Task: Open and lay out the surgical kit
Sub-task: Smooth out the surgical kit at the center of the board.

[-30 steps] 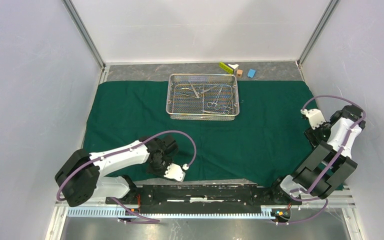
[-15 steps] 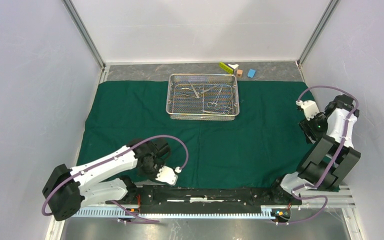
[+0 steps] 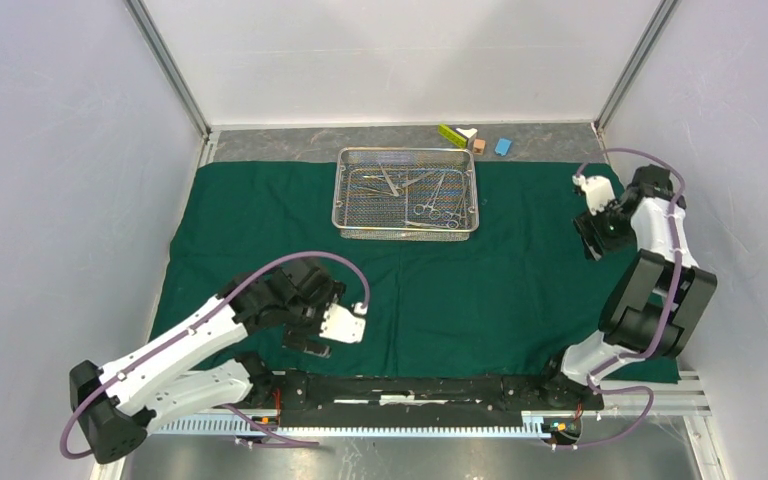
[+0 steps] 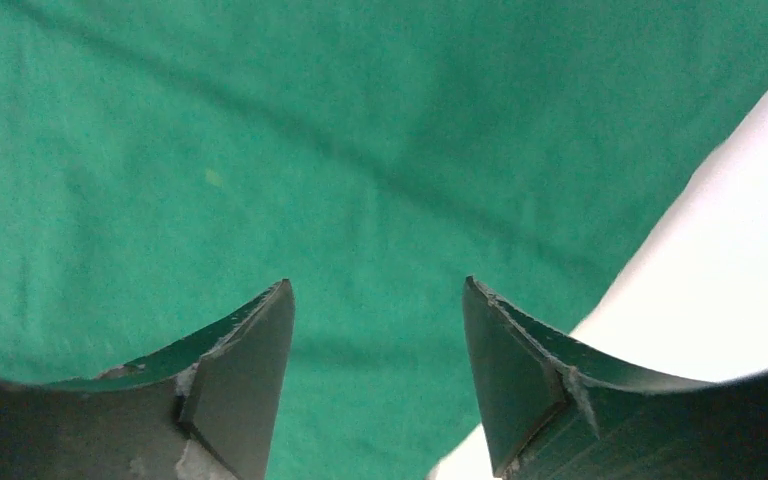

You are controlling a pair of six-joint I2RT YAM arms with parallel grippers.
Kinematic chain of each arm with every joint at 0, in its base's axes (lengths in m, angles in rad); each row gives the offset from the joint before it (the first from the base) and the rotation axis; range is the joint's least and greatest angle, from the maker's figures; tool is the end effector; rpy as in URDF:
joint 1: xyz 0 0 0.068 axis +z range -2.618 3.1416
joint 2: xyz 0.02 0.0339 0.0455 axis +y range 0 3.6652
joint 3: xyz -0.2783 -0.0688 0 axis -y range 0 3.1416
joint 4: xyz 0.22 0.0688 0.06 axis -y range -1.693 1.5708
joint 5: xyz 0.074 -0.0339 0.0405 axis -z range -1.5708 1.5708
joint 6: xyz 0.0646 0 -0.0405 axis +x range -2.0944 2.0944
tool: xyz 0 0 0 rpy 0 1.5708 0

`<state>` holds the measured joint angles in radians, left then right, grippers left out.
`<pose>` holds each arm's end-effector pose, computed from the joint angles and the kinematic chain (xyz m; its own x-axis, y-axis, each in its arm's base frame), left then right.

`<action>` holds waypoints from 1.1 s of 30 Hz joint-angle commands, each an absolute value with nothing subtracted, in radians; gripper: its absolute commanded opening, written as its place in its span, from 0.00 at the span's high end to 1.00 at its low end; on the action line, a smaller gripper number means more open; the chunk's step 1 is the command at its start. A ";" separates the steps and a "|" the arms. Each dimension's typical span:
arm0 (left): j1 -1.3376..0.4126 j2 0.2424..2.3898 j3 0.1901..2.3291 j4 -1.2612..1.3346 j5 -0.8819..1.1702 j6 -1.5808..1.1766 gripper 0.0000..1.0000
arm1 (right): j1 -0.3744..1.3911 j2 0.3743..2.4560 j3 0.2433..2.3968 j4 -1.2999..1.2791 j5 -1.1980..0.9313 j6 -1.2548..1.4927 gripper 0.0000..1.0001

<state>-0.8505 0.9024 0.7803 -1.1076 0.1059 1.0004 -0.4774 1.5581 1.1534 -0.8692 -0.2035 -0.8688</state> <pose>0.0737 -0.0943 0.2344 0.3131 0.9122 -0.2645 0.9394 -0.2564 0.2278 0.2569 -0.1182 0.2290 -0.8519 -0.4012 -0.3365 -0.3918 0.9147 -0.0986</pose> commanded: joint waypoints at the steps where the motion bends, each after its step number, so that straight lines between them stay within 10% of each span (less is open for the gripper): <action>1: -0.775 0.890 0.824 -0.863 0.062 0.845 0.00 | -0.386 1.641 1.263 -0.688 -0.260 -0.663 0.27; 19: -0.296 1.097 0.925 -0.462 0.246 0.428 0.00 | -0.104 2.202 1.685 -0.398 -0.197 -0.311 0.17; 33: -0.237 1.138 0.961 -0.421 0.181 0.399 0.00 | -0.103 2.321 1.720 -0.419 -0.168 -0.326 0.90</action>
<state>-0.2577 1.1313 0.9169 -0.4744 0.2005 0.4416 -0.0978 2.2551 1.7187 -0.4099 -0.2279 -0.3130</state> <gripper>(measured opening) 0.994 0.190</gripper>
